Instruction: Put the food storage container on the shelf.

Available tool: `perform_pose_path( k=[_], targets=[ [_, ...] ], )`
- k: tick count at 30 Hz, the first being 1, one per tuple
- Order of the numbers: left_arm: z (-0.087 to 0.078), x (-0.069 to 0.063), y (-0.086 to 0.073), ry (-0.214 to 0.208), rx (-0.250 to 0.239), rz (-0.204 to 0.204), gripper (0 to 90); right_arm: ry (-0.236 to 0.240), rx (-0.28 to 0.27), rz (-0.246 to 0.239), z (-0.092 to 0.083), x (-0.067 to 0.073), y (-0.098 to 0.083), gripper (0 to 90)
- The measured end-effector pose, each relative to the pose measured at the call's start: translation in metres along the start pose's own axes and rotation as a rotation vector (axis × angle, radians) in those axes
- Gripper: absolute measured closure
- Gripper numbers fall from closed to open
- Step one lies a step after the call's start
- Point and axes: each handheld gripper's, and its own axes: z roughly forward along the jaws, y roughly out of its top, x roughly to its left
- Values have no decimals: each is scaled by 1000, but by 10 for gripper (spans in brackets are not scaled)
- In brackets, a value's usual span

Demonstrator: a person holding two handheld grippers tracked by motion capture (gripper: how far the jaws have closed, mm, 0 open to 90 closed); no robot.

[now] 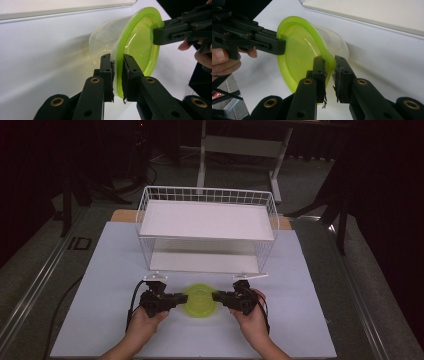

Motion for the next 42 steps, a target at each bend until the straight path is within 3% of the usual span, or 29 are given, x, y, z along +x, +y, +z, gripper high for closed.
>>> perform_pose_path(
  k=[4, 16, 22, 24, 28, 42],
  targets=[
    [0, 1, 10, -12, -27, -13, 815, -31, -23, -31, -6, 1, 15, 804],
    [6, 0, 45, -9, -118, 25, 815, -57, -89, -16, -16, -14, 44, 801],
    [17, 10, 50, 21, -123, 26, 815, -68, -67, -15, -4, -26, 53, 800],
    [21, 14, 50, 32, -135, 43, 816, -79, -65, -17, 2, -31, 54, 799],
    [30, 23, 51, 24, -127, 21, 814, -103, -63, -17, 10, -36, 56, 797],
    [47, 40, 57, 34, -115, 56, 813, -141, -56, -10, 26, -49, 57, 796]
  ],
)
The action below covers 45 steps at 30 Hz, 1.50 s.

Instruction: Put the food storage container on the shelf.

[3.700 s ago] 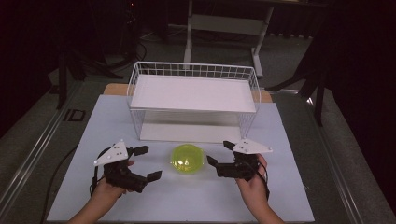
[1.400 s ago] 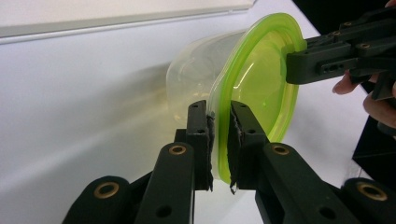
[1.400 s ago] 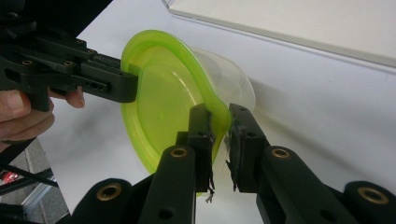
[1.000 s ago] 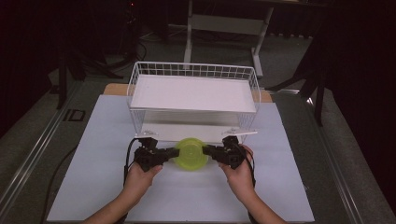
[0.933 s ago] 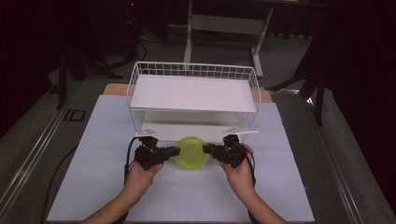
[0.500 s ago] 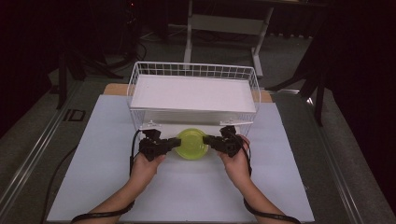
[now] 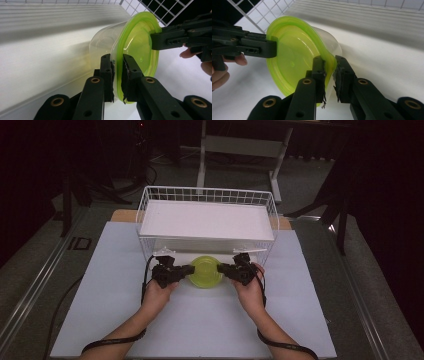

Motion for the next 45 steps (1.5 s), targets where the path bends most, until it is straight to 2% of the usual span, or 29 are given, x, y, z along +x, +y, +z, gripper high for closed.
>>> perform_pose_path(
  k=[3, 8, 13, 15, 18, 21, 26, 28, 30, 32, 35, 36, 37, 38, 40, 43, 45],
  targets=[
    [3, 4, 1, 9, 3, 6, 813, -17, 4, -9, 4, -1, 0, 795],
    [3, 7, 3, -11, -15, 16, 809, -9, -21, 1, 6, -4, 2, 791],
    [5, 13, 4, -20, -40, -1, 802, -18, -41, -11, 8, -3, 3, 784],
    [5, 13, 4, -8, -53, 25, 791, -29, -53, -19, 9, -2, 4, 777],
    [6, 14, 4, -11, -59, 47, 778, -51, -70, -55, 9, 0, 4, 769],
    [7, 13, 5, 18, -75, 88, 757, -54, -80, -54, 10, -1, 4, 761],
    [10, 12, 7, 61, -109, 101, 718, -109, -102, -80, 14, -1, 6, 703],
    [12, 13, 7, 78, -123, 123, 701, -116, -111, -81, 15, -1, 6, 690],
    [13, 17, 8, 54, -129, 106, 695, -121, -119, -72, 16, -3, 6, 661],
    [14, 20, 8, 56, -142, 100, 674, -124, -124, -72, 16, -4, 5, 647],
    [16, 21, 9, 75, -155, 92, 620, -152, -132, -79, 19, -5, 5, 576],
    [18, 21, 9, 72, -160, 73, 609, -164, -139, -81, 20, -5, 5, 565],
    [18, 21, 9, 72, -160, 73, 603, -164, -139, -81, 20, -5, 5, 565],
    [19, 22, 11, 90, -163, 98, 603, -174, -145, -87, 21, -5, 5, 551],
    [21, 22, 12, 100, -168, 102, 567, -193, -161, -107, 23, -6, 4, 511],
    [22, 23, 12, 105, -167, 89, 528, -198, -166, -105, 23, -6, 3, 508],
    [21, 22, 12, 112, -174, 105, 523, -202, -172, -119, 22, -4, 3, 503]
  ],
)
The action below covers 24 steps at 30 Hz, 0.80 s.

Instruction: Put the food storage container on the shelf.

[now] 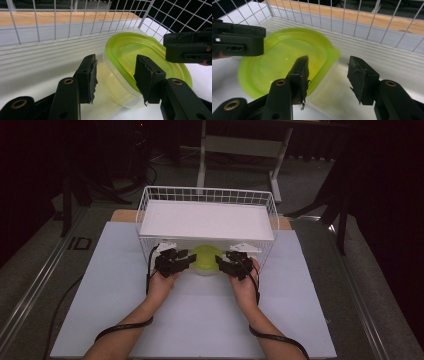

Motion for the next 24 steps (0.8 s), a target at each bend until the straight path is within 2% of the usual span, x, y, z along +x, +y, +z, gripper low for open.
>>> perform_pose_path(
  k=[5, 8, 9, 11, 14, 16, 18, 20, 21, 22, 24],
  targets=[
    [-11, -1, -1, 1, -40, -5, 495, 13, -19, -6, -9, 5, 0, 490],
    [-20, -2, -2, -9, -42, -4, 468, 40, -21, -3, -15, 9, -1, 493],
    [-24, -3, -2, -5, -40, 16, 459, 44, -20, -8, -17, 11, -1, 494],
    [-31, -3, -2, -23, -42, 25, 459, 53, -27, -24, -22, 16, -2, 490],
    [-44, -3, -4, -60, -46, -3, 462, 58, -41, -45, -28, 22, -1, 489],
    [-53, -6, -7, -70, -41, 10, 461, 81, -49, -34, -33, 25, -2, 484],
    [-59, -9, -9, -71, -35, 18, 454, 123, -39, -20, -36, 27, -4, 483],
    [-65, -12, -12, -67, -26, 9, 407, 122, -37, -48, -38, 33, -7, 493],
    [-70, -15, -14, -62, -16, 23, 406, 120, -36, -58, -39, 35, -8, 499],
    [-72, -16, -15, -77, -14, 37, 374, 116, -33, -66, -41, 38, -10, 497],
    [-80, -17, -18, -129, -24, 54, 252, 116, -24, -72, -42, 42, -12, 507]
  ],
)
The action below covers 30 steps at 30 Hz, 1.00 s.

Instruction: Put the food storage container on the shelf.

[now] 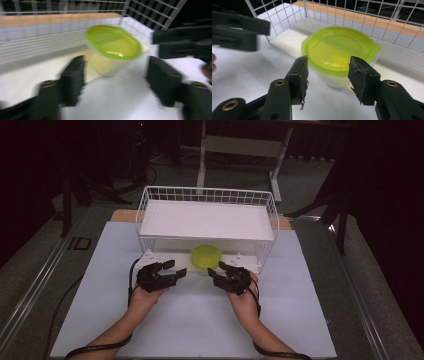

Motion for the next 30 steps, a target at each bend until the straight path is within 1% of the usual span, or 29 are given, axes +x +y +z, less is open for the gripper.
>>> perform_pose_path(
  k=[1, 2, 4, 5, 6, 7, 8, 9, 10, 11, 12, 13, 15, 16, 17, 18, 19, 21, 22, 23, 25, 26, 27, 29, 30],
  targets=[
    [-3, -1, 0, -13, -1, -1, 231, 7, 6, 2, 0, 2, -2, 517],
    [-5, -2, 0, -11, -1, 1, 229, 12, 12, 1, 0, 4, -4, 530],
    [-7, -3, 0, -9, -2, 3, 136, 16, 21, -4, 0, 6, -5, 537],
    [-13, -5, -2, -4, -11, 11, 136, 20, 28, -9, 0, 7, -7, 564],
    [-15, -6, -4, -9, -21, 7, 67, 29, 45, -12, 0, 10, -11, 592],
    [-17, -8, -5, 21, -16, 12, 21, 31, 52, -16, 0, 12, -12, 629],
    [-18, -9, -8, 54, -5, 8, 21, 36, 63, -16, 1, 12, -14, 667],
    [-19, -10, -11, 64, 7, -4, 21, 36, 70, -14, 2, 12, -15, 709],
    [-21, -11, -14, 58, 19, -20, 21, 44, 81, -9, 3, 12, -17, 793],
    [-23, -12, -17, 66, 23, -17, 21, 61, 90, 3, 5, 12, -18, 830],
    [-25, -15, -19, 80, 25, -4, 21, 66, 95, 3, 6, 12, -19, 872],
    [-27, -16, -20, 76, 24, 8, 21, 60, 108, -4, 8, 12, -20, 894],
    [-31, -18, -20, 73, 25, 25, 21, 50, 123, -12, 12, 10, -21, 900],
    [-34, -18, -20, 67, 11, 21, 21, 42, 131, -10, 14, 10, -21, 900],
    [-36, -18, -20, 53, 1, 9, 21, 37, 133, -11, 16, 8, -22, 900],
    [-38, -17, -20, 41, -11, -4, 21, 36, 135, -1, 17, 7, -22, 900],
    [-40, -17, -21, 40, -22, -6, 21, 28, 139, 0, 19, 7, -22, 900],
    [-42, -17, -22, 61, -19, 11, 21, 21, 142, 1, 22, 6, -23, 900],
    [-43, -17, -24, 69, -13, 13, 21, 15, 143, 6, 23, 5, -23, 900],
    [-43, -16, -25, 75, -11, 14, 20, 8, 140, 2, 24, 5, -23, 900],
    [-43, -14, -27, 63, -3, 5, 12, 4, 147, 9, 28, 3, -24, 900],
    [-43, -14, -28, 67, -2, 8, 11, -2, 147, 9, 29, 3, -25, 900],
    [-43, -15, -29, 67, -1, 13, 11, -5, 150, 6, 31, 3, -26, 900],
    [-41, -16, -31, 56, 19, 31, 11, -11, 151, 13, 34, 1, -26, 900],
    [-40, -17, -32, 55, 18, 39, 11, -14, 154, 16, 36, 0, -27, 899]
  ],
)
